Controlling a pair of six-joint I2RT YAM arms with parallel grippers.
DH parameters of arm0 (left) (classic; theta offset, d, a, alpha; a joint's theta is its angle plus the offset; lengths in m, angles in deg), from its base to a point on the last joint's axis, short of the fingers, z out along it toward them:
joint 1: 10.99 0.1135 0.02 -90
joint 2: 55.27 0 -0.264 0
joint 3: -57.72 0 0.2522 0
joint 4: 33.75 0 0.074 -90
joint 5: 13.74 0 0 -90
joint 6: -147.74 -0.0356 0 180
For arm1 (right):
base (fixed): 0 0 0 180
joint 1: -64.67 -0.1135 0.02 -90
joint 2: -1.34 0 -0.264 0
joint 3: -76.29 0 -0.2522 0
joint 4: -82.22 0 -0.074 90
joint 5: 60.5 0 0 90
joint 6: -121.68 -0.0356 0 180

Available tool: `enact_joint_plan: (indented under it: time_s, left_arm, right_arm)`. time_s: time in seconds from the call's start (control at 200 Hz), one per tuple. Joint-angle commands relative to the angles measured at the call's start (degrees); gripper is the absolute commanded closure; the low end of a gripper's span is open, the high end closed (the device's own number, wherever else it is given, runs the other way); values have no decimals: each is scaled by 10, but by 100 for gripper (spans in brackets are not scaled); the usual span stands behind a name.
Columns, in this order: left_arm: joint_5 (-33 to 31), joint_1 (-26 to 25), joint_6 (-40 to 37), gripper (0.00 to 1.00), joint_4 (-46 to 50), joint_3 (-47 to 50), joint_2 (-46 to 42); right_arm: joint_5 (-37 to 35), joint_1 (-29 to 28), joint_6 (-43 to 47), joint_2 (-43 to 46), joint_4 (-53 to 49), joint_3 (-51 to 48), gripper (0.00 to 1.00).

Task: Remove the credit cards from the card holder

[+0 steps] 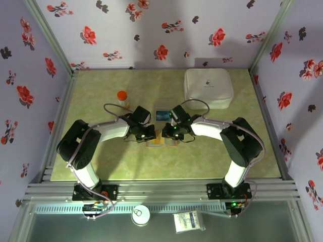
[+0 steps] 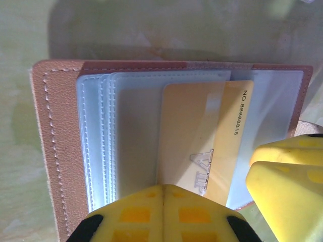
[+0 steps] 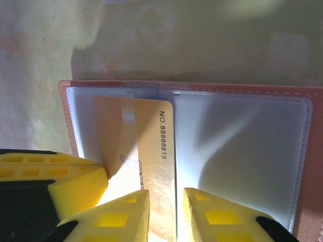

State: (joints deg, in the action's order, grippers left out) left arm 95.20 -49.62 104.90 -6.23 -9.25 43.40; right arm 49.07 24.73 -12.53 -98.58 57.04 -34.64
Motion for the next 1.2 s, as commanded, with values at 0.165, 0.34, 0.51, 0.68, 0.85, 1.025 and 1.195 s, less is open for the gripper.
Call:
enact_joint_plan:
  time_s: [0.165, 0.34, 0.51, 0.68, 0.85, 1.025, 1.195]
  left_arm:
    - [-30, -2, -17, 100, 27, 3, -12]
    - [-29, -2, -16, 100, 29, 2, -1]
    - [-29, -2, -13, 100, 26, 4, -3]
    - [-21, -1, -8, 100, 20, 3, -20]
    - [-29, 1, -5, 100, 24, -3, -38]
    - [-34, 2, -14, 100, 34, -7, -22]
    - [-25, 2, -10, 100, 21, 0, 6]
  right_arm:
    - [18, 7, -14, -16, 25, -13, 75]
    - [34, 8, -20, -19, 51, -20, 76]
    - [42, 11, -22, -27, 61, -26, 76]
    - [47, 13, -26, -33, 70, -30, 76]
    - [48, 14, -27, -32, 70, -31, 77]
    - [51, 15, -27, -33, 70, -31, 77]
    - [51, 16, -27, -27, 70, -32, 77]
